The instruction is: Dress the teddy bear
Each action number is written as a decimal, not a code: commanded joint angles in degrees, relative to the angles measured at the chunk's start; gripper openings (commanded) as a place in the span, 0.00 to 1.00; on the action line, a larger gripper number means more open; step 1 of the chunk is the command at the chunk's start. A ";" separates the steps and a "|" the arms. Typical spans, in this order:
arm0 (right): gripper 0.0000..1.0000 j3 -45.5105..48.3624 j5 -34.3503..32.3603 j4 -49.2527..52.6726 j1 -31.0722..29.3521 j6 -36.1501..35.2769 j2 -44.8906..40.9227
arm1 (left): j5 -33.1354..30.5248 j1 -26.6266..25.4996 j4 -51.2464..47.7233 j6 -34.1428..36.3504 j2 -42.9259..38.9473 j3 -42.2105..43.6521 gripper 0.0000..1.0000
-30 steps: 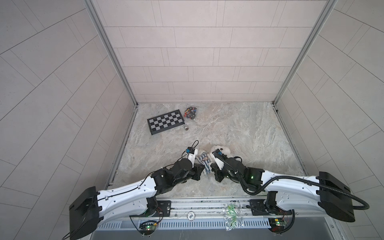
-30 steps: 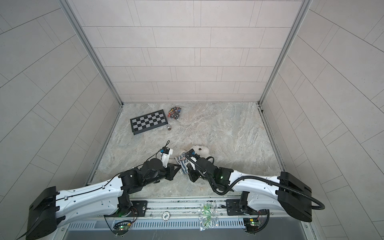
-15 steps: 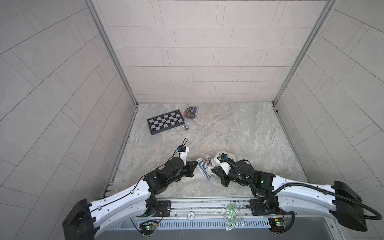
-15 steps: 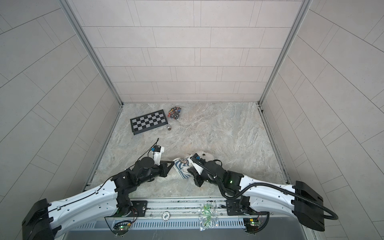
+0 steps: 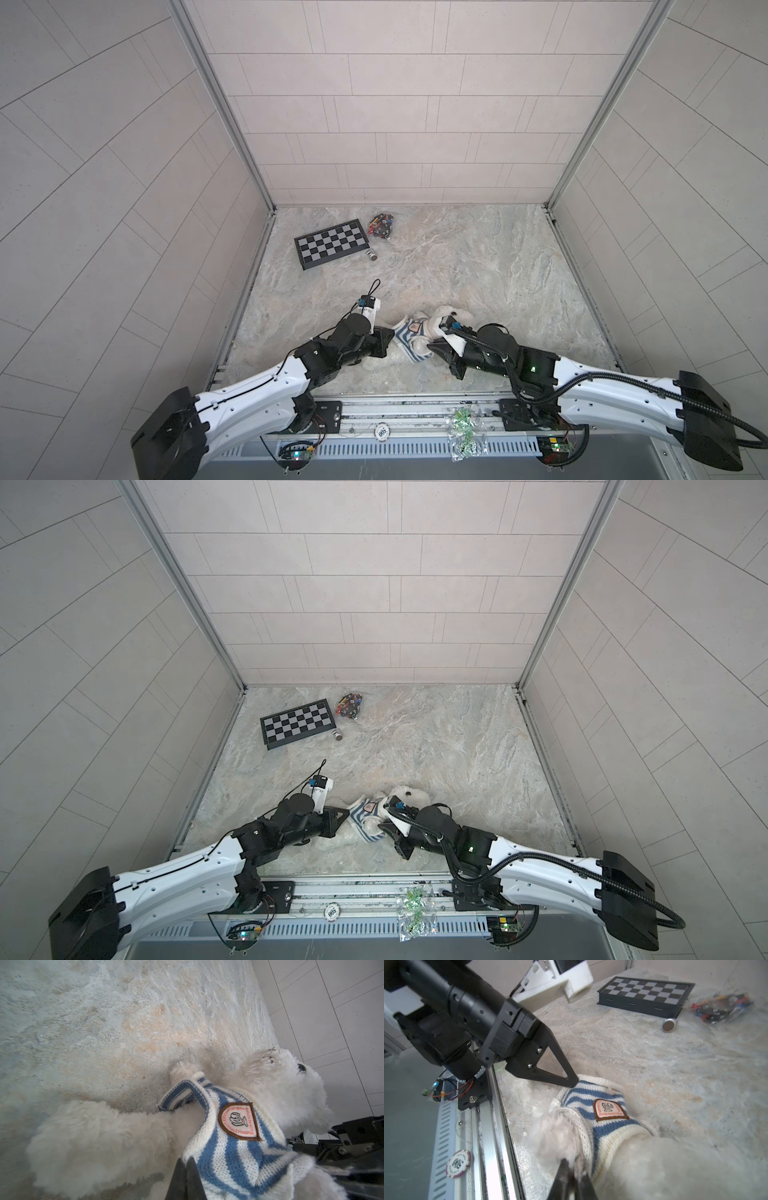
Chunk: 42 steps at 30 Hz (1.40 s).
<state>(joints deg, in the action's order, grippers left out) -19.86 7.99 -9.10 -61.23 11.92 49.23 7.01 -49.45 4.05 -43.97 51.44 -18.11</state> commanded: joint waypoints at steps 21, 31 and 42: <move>0.45 -7.13 -5.22 3.73 -5.43 -7.49 5.01 | 0.94 -2.34 5.35 -0.86 1.07 -0.99 0.00; 0.42 -7.66 -6.50 3.65 -6.09 -9.28 8.02 | 1.27 -2.32 5.18 -0.69 1.09 -1.45 0.00; 0.00 -9.49 -6.69 4.86 -7.03 -9.86 7.49 | 0.72 -2.38 3.17 0.41 0.38 -2.01 0.00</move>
<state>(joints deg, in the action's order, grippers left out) -27.64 2.09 -4.99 -67.66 3.11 57.80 8.34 -51.57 8.19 -44.93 52.40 -18.39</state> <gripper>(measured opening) 0.045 0.041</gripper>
